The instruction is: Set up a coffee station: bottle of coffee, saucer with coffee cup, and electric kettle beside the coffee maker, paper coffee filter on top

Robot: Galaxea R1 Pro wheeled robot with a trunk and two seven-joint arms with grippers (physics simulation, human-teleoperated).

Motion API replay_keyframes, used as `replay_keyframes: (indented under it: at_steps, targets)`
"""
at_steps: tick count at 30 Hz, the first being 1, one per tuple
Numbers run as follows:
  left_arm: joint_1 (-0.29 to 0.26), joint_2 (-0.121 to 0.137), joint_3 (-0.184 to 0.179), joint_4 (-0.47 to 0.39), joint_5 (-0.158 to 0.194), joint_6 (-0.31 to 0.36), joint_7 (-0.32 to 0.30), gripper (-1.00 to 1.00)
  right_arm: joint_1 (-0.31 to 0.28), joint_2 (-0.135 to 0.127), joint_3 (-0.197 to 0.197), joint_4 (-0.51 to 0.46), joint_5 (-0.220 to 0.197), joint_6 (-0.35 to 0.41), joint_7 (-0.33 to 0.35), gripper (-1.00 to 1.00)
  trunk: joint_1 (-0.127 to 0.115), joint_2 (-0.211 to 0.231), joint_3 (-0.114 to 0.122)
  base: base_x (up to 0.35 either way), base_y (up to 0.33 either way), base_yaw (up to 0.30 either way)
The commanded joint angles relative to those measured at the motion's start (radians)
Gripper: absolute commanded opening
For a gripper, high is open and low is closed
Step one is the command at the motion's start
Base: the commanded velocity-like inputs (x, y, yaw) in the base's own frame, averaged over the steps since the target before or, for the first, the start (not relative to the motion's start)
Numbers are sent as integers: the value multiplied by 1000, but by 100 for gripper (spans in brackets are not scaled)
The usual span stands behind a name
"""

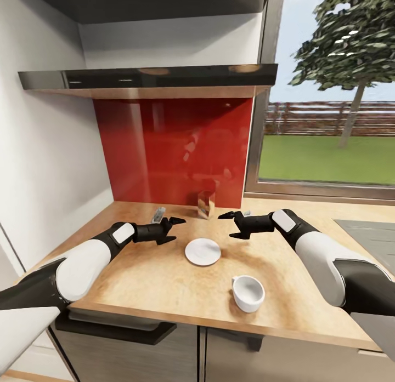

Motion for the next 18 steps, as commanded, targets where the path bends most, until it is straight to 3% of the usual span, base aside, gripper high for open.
replay_keyframes:
  at_steps: [1,7,11,18]
  targets:
    - [-1,0,-3,-1,10,8,2,100,-1,0,-4,0,10,3,8,100,0,-1,-1,35,0,0]
    - [0,-5,-6,1,10,9,-8,100,-1,0,-4,2,10,3,9,100,0,-1,-1,13,0,0]
    - [0,-6,-11,1,5,12,-57,100,-1,0,-4,2,9,4,18,100,0,-1,-1,3,0,0]
    - [0,-11,-44,2,-52,19,-105,100,3,0,0,14,10,9,134,100,0,-1,-1,0,0,0]
